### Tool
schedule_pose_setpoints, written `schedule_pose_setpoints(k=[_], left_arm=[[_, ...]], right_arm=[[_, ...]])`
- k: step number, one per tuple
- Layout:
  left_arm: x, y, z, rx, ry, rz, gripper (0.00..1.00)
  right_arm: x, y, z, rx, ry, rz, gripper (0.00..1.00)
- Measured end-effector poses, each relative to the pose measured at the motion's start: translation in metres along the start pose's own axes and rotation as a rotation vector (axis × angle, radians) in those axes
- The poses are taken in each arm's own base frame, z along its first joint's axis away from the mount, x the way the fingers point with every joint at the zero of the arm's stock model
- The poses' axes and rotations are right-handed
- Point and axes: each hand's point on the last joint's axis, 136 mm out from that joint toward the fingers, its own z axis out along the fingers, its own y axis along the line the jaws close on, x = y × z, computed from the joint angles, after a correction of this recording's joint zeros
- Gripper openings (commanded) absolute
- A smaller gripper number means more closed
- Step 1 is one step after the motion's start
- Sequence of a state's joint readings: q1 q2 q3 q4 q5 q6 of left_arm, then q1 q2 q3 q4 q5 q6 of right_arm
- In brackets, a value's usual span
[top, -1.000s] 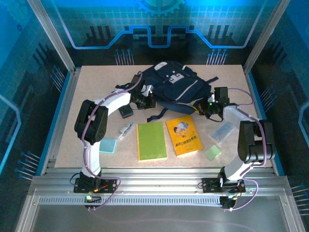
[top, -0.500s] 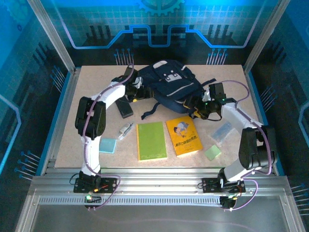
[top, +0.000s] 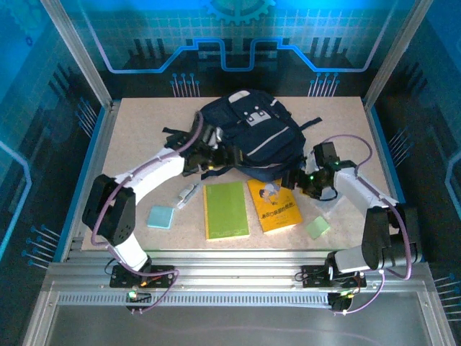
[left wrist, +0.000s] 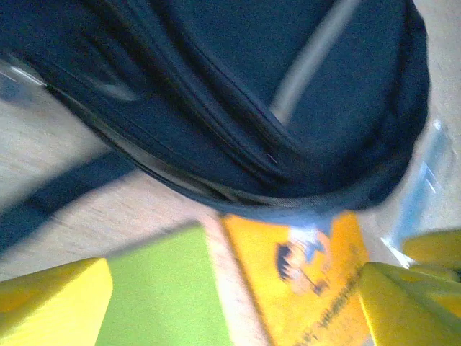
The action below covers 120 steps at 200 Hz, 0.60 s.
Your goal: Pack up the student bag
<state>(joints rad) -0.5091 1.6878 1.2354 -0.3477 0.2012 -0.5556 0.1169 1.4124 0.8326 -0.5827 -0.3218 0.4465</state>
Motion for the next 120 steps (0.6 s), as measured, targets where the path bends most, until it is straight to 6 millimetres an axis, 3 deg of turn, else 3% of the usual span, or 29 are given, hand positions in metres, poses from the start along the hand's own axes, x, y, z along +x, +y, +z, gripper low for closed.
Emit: schedule_pose_setpoints(k=[23, 42, 74, 120], left_arm=[[0.046, -0.032, 0.021, 0.047, 0.1, 0.022, 0.77], [0.069, -0.046, 0.038, 0.07, 0.155, 0.033, 0.73], [0.096, -0.036, 0.069, 0.036, 0.245, 0.022, 0.64], [0.111, -0.017, 0.092, -0.014, 0.304, 0.006, 0.65]], right_arm=[[0.02, -0.014, 0.012, 0.018, 0.045, 0.018, 0.77], [0.028, -0.017, 0.017, 0.015, 0.061, 0.018, 0.75], [0.032, -0.011, 0.02, -0.04, 0.064, 0.005, 0.73], [0.038, -0.005, 0.018, -0.08, 0.053, -0.014, 0.69]])
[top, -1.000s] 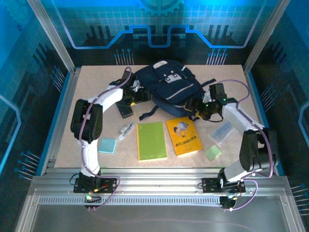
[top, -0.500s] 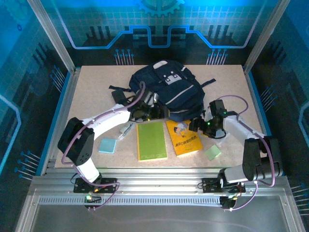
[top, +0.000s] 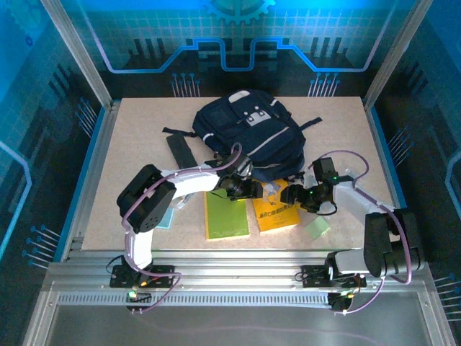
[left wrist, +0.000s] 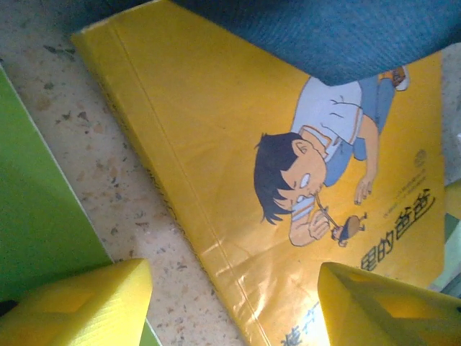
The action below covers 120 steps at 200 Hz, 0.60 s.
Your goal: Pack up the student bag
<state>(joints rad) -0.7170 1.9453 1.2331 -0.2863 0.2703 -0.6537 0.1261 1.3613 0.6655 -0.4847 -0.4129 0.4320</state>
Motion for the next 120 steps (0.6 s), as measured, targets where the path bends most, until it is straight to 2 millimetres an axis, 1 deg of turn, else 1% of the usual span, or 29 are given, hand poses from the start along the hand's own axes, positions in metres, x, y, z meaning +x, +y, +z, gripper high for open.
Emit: schedule_pose_setpoints(k=[15, 35, 47, 63, 80, 98, 120], left_arm=[[-0.002, -0.001, 0.003, -0.002, 0.003, 0.002, 0.65], [-0.004, -0.004, 0.005, 0.001, 0.001, 0.009, 0.64], [-0.004, -0.004, 0.006, 0.0, 0.003, 0.011, 0.61], [-0.003, -0.003, 0.007, -0.003, 0.004, 0.013, 0.56], [-0.003, -0.001, 0.007, -0.011, 0.007, 0.026, 0.56], [-0.002, 0.0, 0.007, -0.015, 0.007, 0.034, 0.56], [-0.002, 0.0, 0.007, -0.019, 0.008, 0.044, 0.55]], right_arm=[[0.002, 0.003, 0.001, -0.022, 0.003, -0.002, 0.65], [0.003, 0.006, 0.0, -0.022, -0.005, -0.015, 0.68], [0.004, 0.007, 0.0, -0.002, -0.012, -0.036, 0.69], [0.003, 0.004, 0.001, 0.028, -0.02, -0.047, 0.69], [0.002, -0.001, 0.002, 0.058, -0.026, -0.047, 0.69], [0.004, -0.006, 0.007, 0.094, -0.012, -0.057, 0.69], [0.009, -0.005, 0.015, 0.102, 0.022, -0.066, 0.67]])
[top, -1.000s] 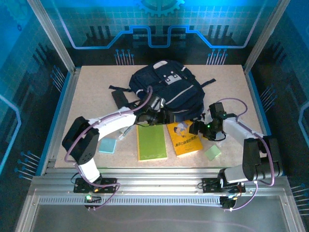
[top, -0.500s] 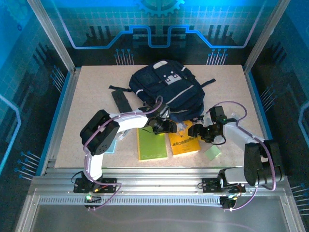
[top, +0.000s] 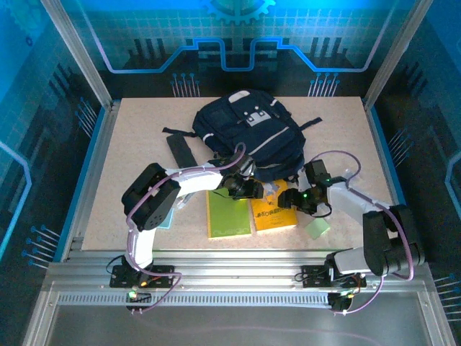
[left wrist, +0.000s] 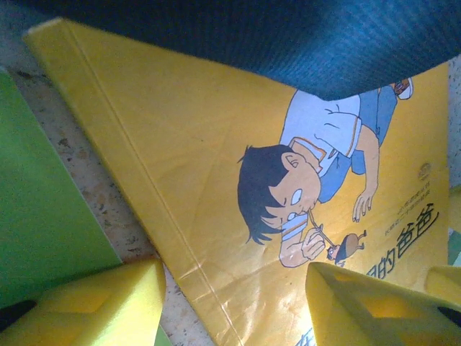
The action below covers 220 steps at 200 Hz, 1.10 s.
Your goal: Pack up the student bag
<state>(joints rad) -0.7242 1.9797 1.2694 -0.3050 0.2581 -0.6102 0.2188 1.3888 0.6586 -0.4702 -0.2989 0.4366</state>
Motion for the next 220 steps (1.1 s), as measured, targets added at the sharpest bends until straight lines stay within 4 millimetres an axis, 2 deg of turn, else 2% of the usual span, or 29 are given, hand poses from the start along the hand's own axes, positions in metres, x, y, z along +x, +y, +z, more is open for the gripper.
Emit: schedule_pose_setpoints(k=[11, 22, 30, 54, 88, 141, 150, 168, 187, 220], left_arm=[[0.0, 0.0, 0.0, -0.002, 0.002, 0.006, 0.54], [0.0, 0.001, 0.001, -0.007, 0.003, 0.006, 0.42], [0.0, 0.004, 0.001, -0.02, 0.001, 0.004, 0.38], [0.0, 0.009, 0.002, -0.037, 0.002, 0.003, 0.39], [0.0, 0.009, 0.002, -0.037, 0.002, 0.003, 0.39], [0.0, 0.009, 0.002, -0.038, 0.003, 0.003, 0.4], [0.0, 0.009, 0.002, -0.037, 0.003, 0.003, 0.4], [0.0, 0.009, 0.001, -0.038, 0.003, 0.003, 0.4], [0.0, 0.009, 0.001, -0.04, 0.003, 0.003, 0.46], [-0.003, 0.008, -0.011, -0.03, -0.013, -0.006, 0.72]], right_arm=[[0.002, 0.004, 0.002, -0.014, 0.013, -0.005, 0.65], [0.003, 0.006, 0.002, -0.024, 0.019, 0.001, 0.63], [0.003, 0.008, 0.001, -0.036, 0.021, 0.007, 0.61], [0.002, 0.023, -0.01, -0.1, 0.002, 0.017, 0.55], [-0.015, 0.054, -0.032, -0.215, -0.045, 0.01, 0.49], [-0.013, 0.048, -0.017, -0.193, 0.02, 0.072, 0.47], [-0.013, 0.048, -0.017, -0.193, 0.019, 0.074, 0.43], [-0.013, 0.046, -0.015, -0.188, 0.027, 0.089, 0.26], [-0.012, 0.045, -0.012, -0.183, 0.041, 0.104, 0.0], [-0.012, 0.049, -0.015, -0.193, 0.049, 0.126, 0.0]])
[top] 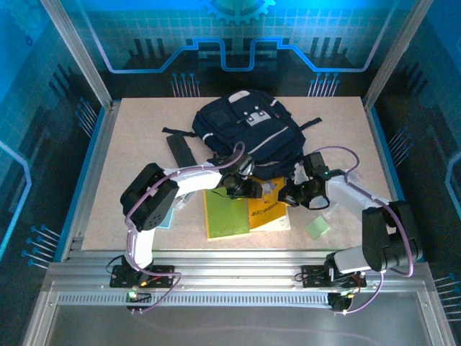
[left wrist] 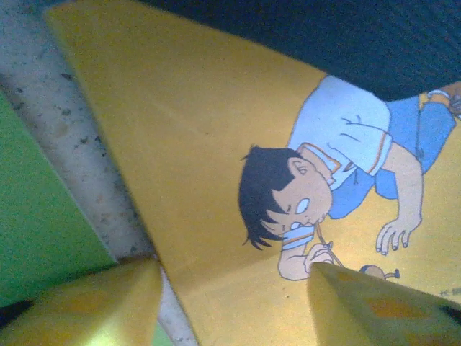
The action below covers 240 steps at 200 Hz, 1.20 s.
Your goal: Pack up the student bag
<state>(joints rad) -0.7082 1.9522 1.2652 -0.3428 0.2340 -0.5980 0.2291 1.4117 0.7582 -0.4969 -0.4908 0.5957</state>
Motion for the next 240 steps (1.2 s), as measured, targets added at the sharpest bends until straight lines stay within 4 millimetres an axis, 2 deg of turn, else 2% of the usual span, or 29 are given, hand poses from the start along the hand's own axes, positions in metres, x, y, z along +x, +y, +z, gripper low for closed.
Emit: schedule_pose_setpoints(k=[17, 34, 53, 72, 103, 144, 161, 182, 199, 212, 231, 240], left_arm=[[-0.001, 0.006, -0.018, 0.017, -0.024, -0.031, 0.82], [-0.009, 0.012, -0.046, 0.06, -0.083, -0.078, 0.86], [-0.027, 0.014, -0.077, 0.124, -0.188, -0.118, 0.88], [-0.036, 0.01, -0.09, 0.192, -0.255, -0.139, 0.88], [-0.025, 0.015, -0.073, 0.259, -0.245, -0.211, 0.88], [-0.01, 0.029, -0.047, 0.303, -0.207, -0.347, 0.88], [-0.007, 0.024, -0.042, 0.327, -0.198, -0.378, 0.88], [-0.006, 0.009, -0.039, 0.372, -0.193, -0.392, 0.85], [-0.004, -0.001, -0.034, 0.406, -0.182, -0.415, 0.76], [-0.001, 0.0, -0.029, 0.42, -0.171, -0.455, 0.69], [0.002, 0.001, -0.026, 0.436, -0.163, -0.483, 0.46], [0.002, 0.003, -0.025, 0.434, -0.165, -0.498, 0.38]], right_arm=[[0.0, 0.009, -0.007, -0.023, -0.001, -0.002, 0.0], [-0.002, 0.026, -0.018, -0.073, -0.017, -0.022, 0.0], [-0.005, 0.043, -0.028, -0.129, -0.03, -0.037, 0.0], [-0.006, 0.053, -0.03, -0.183, -0.027, -0.025, 0.0], [-0.005, 0.061, -0.026, -0.271, -0.015, 0.014, 0.0], [-0.001, 0.053, -0.017, -0.345, -0.006, 0.07, 0.0], [0.0, 0.051, -0.011, -0.375, -0.007, 0.086, 0.0], [0.001, 0.048, -0.005, -0.401, -0.003, 0.103, 0.0], [0.0, 0.048, -0.003, -0.418, -0.005, 0.108, 0.0], [-0.002, 0.049, -0.003, -0.43, -0.01, 0.106, 0.0], [-0.002, 0.049, -0.002, -0.437, -0.008, 0.106, 0.0], [-0.003, 0.048, -0.002, -0.436, -0.008, 0.109, 0.0]])
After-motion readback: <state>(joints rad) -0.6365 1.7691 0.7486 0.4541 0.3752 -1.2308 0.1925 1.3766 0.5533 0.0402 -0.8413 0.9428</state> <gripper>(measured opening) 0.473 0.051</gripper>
